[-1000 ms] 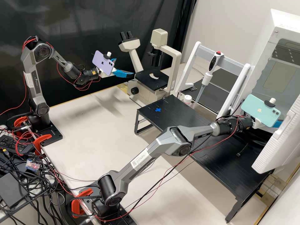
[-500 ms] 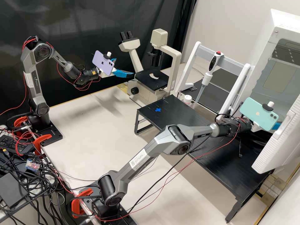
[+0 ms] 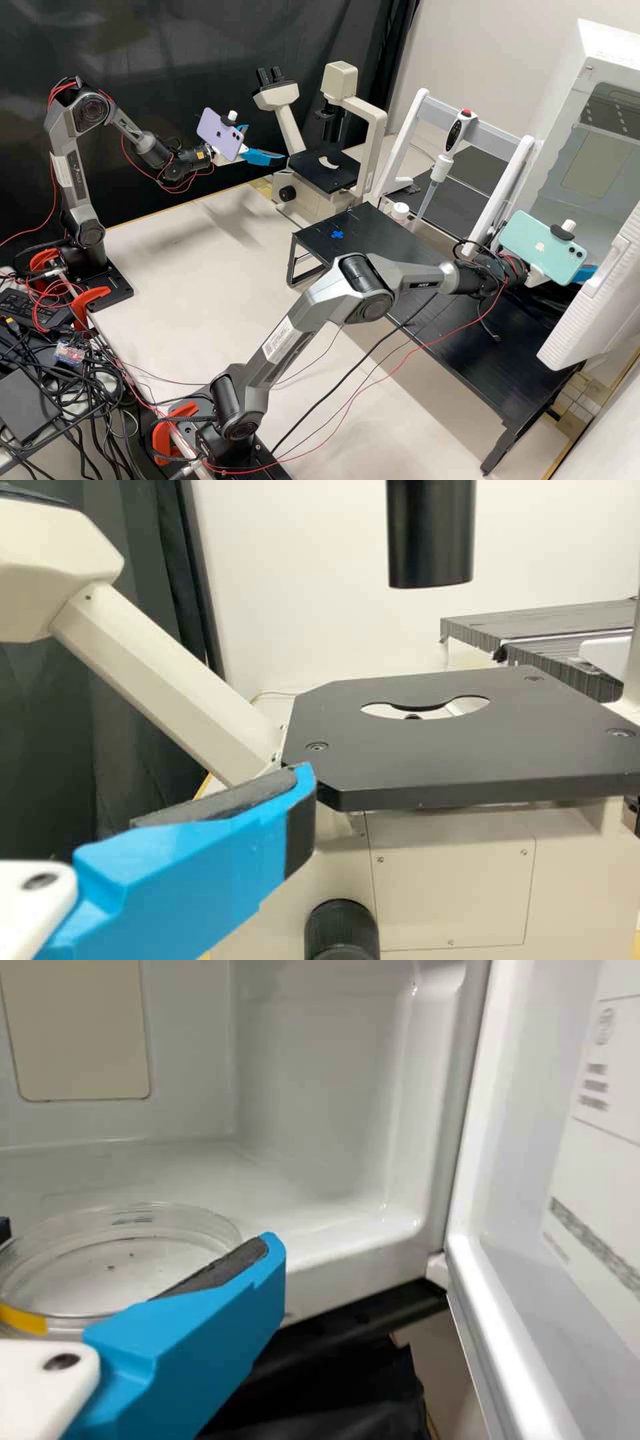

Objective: Move the petri dish to the microscope

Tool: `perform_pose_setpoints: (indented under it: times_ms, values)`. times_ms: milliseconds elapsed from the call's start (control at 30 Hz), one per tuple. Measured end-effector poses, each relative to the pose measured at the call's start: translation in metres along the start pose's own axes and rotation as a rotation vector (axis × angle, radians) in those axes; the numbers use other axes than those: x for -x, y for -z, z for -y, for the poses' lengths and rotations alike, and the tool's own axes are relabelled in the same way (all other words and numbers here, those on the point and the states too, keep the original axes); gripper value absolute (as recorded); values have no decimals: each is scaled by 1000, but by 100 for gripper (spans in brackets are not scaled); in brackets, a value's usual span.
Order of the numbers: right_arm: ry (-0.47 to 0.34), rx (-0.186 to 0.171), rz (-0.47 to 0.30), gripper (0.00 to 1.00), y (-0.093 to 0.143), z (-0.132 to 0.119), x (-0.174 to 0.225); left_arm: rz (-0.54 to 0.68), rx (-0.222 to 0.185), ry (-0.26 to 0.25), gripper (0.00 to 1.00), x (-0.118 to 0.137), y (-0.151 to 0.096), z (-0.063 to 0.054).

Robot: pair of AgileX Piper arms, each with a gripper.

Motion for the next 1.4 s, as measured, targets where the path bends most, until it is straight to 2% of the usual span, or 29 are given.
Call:
perform_pose_setpoints:
  times_ms: [200, 500, 667, 767, 900, 1133, 1400]
  values:
    - [33, 13, -5, 0, 0, 0, 24, 0, 0, 0, 100, 0, 0, 0]
    - [91, -26, -10, 0, -10, 2, 73, 0, 0, 0, 100, 0, 0, 0]
    - [124, 12, 43, 0, -26, 10, 109, 0, 0, 0, 100, 0, 0, 0]
    - [144, 6, 56, 0, -30, 18, 134, 0, 0, 0, 100, 0, 0, 0]
    - [155, 9, 6, 0, -20, 24, 169, 0, 0, 0, 100, 0, 0, 0]
    - [196, 29, -132, 0, -2, 41, 218, 0, 0, 0, 100, 0, 0, 0]
    - [202, 60, -206, 0, 13, 57, 255, 0, 0, 0, 100, 0, 0, 0]
